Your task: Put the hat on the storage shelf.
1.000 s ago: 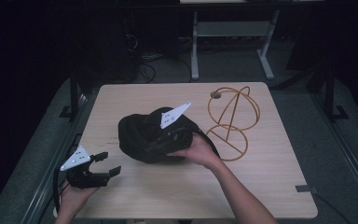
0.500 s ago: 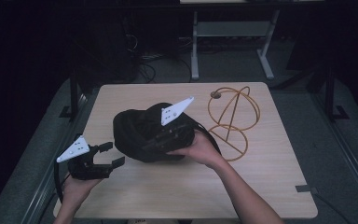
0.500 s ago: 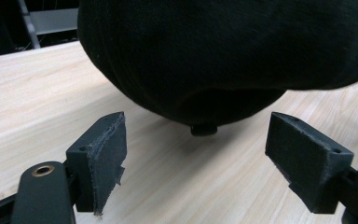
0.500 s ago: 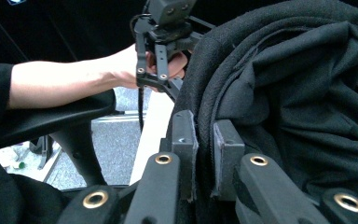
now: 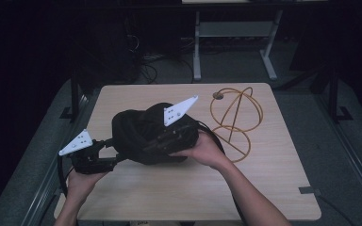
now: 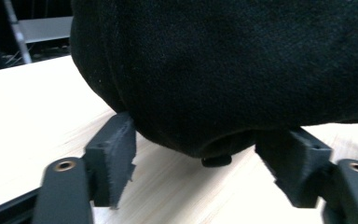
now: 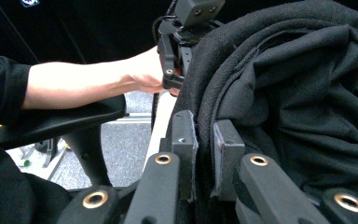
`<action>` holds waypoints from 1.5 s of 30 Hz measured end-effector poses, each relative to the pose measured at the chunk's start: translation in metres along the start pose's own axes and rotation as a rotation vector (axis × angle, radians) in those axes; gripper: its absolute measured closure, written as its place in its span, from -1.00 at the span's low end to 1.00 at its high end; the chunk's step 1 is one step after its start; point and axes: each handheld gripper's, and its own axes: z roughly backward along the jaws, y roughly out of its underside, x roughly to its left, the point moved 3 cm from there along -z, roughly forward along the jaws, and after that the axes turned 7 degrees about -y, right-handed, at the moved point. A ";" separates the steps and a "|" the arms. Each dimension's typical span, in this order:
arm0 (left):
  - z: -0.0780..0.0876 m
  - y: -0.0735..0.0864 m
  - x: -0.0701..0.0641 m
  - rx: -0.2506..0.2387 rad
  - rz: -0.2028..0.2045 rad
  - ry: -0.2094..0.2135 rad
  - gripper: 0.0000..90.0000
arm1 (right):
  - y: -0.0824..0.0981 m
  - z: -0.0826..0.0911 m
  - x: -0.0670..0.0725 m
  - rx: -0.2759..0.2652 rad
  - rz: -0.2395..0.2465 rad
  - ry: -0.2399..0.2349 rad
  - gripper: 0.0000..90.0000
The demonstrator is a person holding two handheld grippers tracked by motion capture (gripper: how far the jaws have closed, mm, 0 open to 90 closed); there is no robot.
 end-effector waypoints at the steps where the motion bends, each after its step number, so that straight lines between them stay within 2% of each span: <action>1: 0.000 -0.001 0.000 -0.008 0.002 0.007 -0.28 | -0.001 0.001 0.001 0.001 0.002 -0.002 0.82; 5: -0.002 -0.004 0.000 -0.034 0.004 0.001 -0.08 | -0.002 0.003 0.004 -0.009 0.009 -0.005 0.82; 10: -0.004 -0.009 -0.002 -0.047 -0.008 0.031 0.41 | -0.004 0.004 0.004 -0.015 0.015 -0.008 0.82; 14: -0.005 -0.013 -0.006 -0.048 -0.044 0.039 0.76 | -0.003 0.005 0.004 -0.014 0.008 -0.006 0.82; 16: -0.005 -0.014 -0.007 -0.044 -0.059 0.033 0.85 | -0.002 0.007 0.004 -0.013 0.005 -0.002 0.82; 33: -0.006 -0.023 -0.011 -0.042 -0.105 0.022 0.91 | 0.005 0.014 0.005 -0.041 -0.010 0.004 0.81; 45: -0.004 -0.032 -0.014 -0.048 -0.118 0.013 0.91 | 0.008 0.020 0.003 -0.070 -0.033 0.015 0.76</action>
